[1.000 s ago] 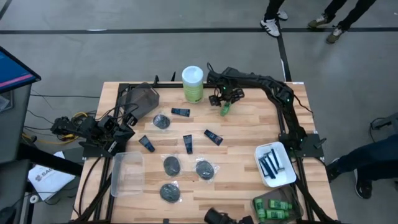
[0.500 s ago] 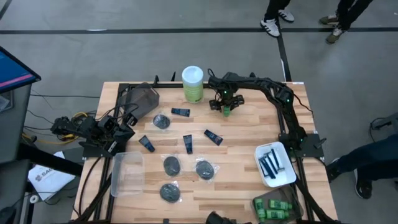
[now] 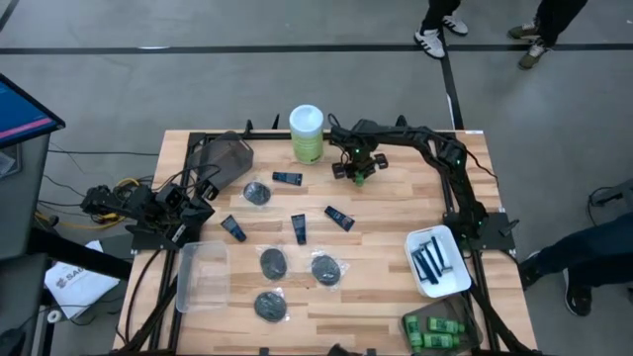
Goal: Pick & Place Travel size toiletries
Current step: Put the green shampoo into the bottom black bin
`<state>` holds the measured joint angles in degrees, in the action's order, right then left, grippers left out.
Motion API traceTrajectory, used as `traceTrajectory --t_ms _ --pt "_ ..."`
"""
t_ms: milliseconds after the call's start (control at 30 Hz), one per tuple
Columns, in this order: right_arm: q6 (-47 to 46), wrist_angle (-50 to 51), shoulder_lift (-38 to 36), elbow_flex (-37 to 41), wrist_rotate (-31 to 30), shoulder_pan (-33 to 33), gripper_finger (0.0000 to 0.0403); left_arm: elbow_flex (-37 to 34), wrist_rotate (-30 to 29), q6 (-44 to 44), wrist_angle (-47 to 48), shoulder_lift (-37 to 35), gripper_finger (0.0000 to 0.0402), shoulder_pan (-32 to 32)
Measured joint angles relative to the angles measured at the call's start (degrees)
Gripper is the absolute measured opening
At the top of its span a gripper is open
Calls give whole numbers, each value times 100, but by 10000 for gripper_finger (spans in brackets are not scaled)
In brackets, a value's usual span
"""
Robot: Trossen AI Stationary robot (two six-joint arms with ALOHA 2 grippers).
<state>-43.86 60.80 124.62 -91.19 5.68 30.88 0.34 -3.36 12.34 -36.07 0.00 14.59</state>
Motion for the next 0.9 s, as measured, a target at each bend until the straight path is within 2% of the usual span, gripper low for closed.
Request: traceTrajectory --t_ms 200,333,467,667,900 --pt "247 505 -357 -324 48 -189 131 0 0 0 0 -1 3 0" --pt "100 658 -993 -383 21 -435 131 0 0 0 1 0 3 2" --pt "-386 943 -1887 -406 -139 -1050 131 0 0 0 0 -1 3 2" --pt "-1980 1631 -2779 -407 -992 -2631 131 0 0 0 0 -1 3 1" --pt "-4969 2600 -2848 -368 -1321 -4954 131 0 -1 0 0 -1 3 1"
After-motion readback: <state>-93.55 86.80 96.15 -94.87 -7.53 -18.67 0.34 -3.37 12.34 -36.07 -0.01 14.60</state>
